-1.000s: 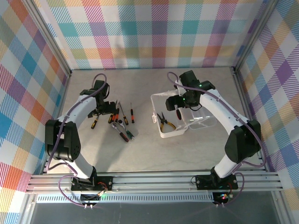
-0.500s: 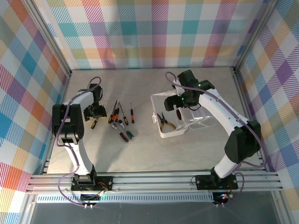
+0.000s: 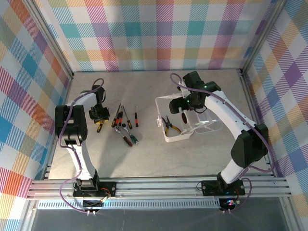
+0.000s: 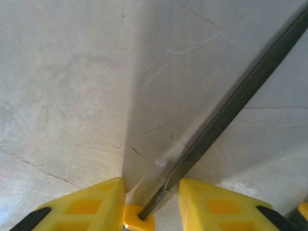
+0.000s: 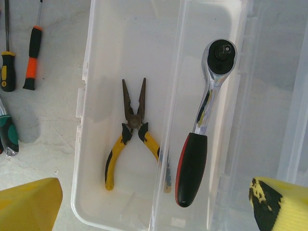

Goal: Pack the tool kit

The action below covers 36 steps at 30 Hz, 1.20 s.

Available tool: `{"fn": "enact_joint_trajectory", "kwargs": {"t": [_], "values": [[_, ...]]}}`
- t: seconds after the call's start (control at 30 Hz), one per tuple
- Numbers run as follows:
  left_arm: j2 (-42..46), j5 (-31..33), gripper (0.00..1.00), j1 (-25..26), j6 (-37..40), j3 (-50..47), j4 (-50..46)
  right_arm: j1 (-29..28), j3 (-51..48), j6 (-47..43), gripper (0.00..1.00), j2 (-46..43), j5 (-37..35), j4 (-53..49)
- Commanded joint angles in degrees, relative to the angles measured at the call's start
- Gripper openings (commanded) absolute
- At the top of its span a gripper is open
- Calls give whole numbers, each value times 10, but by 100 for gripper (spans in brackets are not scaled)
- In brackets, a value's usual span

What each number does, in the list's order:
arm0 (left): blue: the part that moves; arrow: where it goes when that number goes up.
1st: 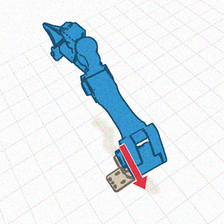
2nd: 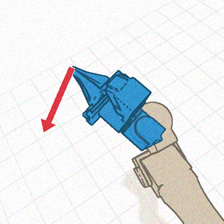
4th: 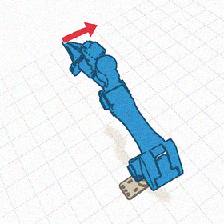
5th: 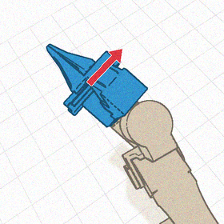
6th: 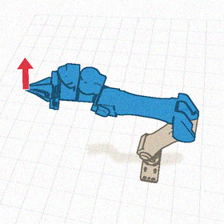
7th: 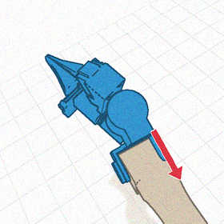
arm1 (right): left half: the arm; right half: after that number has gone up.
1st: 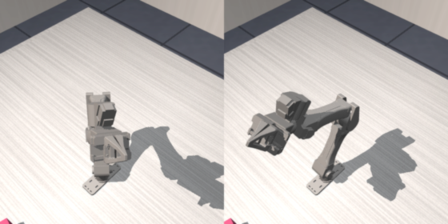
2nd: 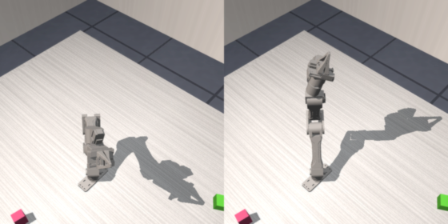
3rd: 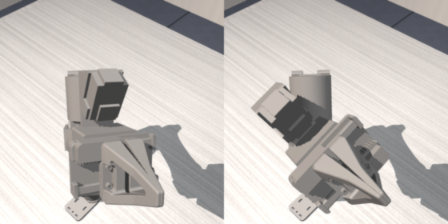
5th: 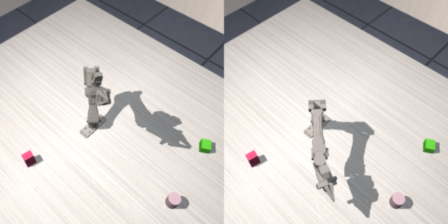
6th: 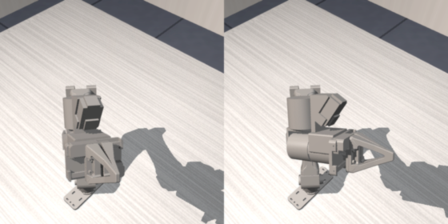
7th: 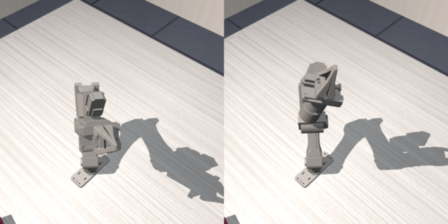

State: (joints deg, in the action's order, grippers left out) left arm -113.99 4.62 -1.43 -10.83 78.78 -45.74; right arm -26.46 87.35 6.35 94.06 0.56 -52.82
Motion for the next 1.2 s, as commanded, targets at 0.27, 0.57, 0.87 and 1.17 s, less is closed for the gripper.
{"fn": "enact_joint_trajectory", "kwargs": {"t": [0.27, 0.57, 0.87, 1.17], "values": [[-40, -35, 8, -9, 5, -19, 5, -4, 19, -12, 99, 6, -1, -14], [-3, -38, 0, -7, 2, -29, 12, -3, 25, -14, 99, 6, 3, -13], [101, -20, 0, 22, -3, -30, -8, -3, 21, -14, 99, -1, 6, -14], [214, -96, 0, 41, -13, -19, -13, -3, 10, -11, 99, -13, 33, 1]]}}
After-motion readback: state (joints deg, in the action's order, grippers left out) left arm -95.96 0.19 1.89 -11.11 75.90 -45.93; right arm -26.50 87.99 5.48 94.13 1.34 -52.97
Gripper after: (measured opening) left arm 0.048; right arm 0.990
